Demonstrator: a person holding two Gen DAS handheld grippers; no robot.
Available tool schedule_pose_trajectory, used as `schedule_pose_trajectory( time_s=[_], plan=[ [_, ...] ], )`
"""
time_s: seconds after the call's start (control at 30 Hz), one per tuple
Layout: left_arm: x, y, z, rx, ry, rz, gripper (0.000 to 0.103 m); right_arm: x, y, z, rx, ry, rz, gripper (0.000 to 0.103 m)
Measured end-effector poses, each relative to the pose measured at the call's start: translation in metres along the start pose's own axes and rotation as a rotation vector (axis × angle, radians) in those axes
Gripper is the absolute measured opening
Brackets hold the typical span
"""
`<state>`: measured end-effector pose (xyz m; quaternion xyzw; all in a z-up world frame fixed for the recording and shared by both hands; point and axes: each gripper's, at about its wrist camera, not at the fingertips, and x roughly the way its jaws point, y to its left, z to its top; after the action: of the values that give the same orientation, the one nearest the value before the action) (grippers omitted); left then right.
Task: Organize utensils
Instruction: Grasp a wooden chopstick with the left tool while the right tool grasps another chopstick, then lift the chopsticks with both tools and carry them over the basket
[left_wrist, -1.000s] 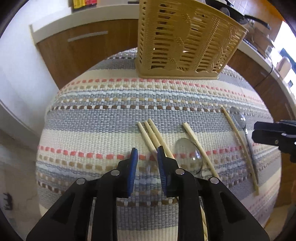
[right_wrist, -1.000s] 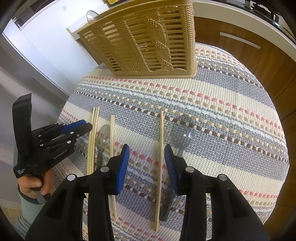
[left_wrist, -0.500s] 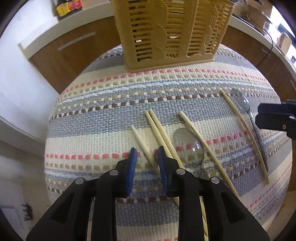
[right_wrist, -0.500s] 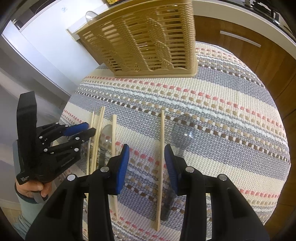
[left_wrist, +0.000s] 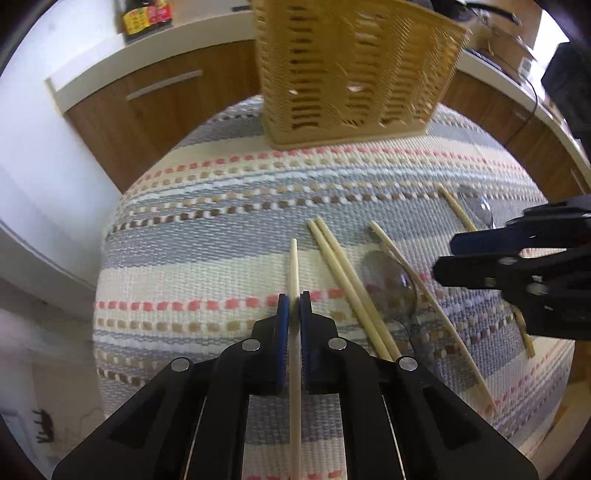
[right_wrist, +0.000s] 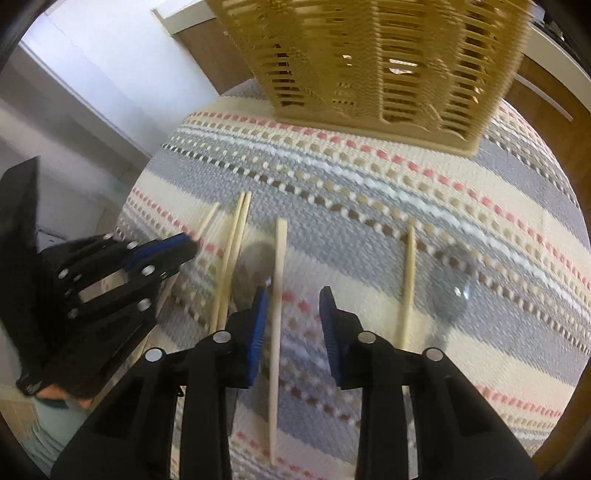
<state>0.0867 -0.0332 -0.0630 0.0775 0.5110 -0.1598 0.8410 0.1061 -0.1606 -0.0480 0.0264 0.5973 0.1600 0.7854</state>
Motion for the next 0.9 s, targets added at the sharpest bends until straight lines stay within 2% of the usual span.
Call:
schedule_pose_trajectory(
  time_s=[0.27,0.4,0.53,0.73,0.9],
  plan=[
    [-0.017,0.03,0.002,-0.089,-0.071,-0.068,0.004,0.028,0.015,0.028,-0.008,0.022,-0.061,0.015],
    [-0.025,0.038,0.004,-0.102,-0.106,-0.086,0.004,0.031,0.027,0.031,-0.058,0.031,-0.141,0.003],
    [-0.038,0.04,0.005,-0.118,-0.167,-0.132,0.004,0.034,0.038,0.028,-0.087,0.012,-0.156,0.003],
    [-0.068,0.036,0.012,-0.12,-0.291,-0.182,0.004,-0.005,0.038,0.01,-0.097,-0.099,-0.074,0.003],
    [-0.115,0.028,0.024,-0.107,-0.436,-0.224,0.004,-0.073,0.036,-0.003,-0.126,-0.292,0.0,0.003]
  ],
)
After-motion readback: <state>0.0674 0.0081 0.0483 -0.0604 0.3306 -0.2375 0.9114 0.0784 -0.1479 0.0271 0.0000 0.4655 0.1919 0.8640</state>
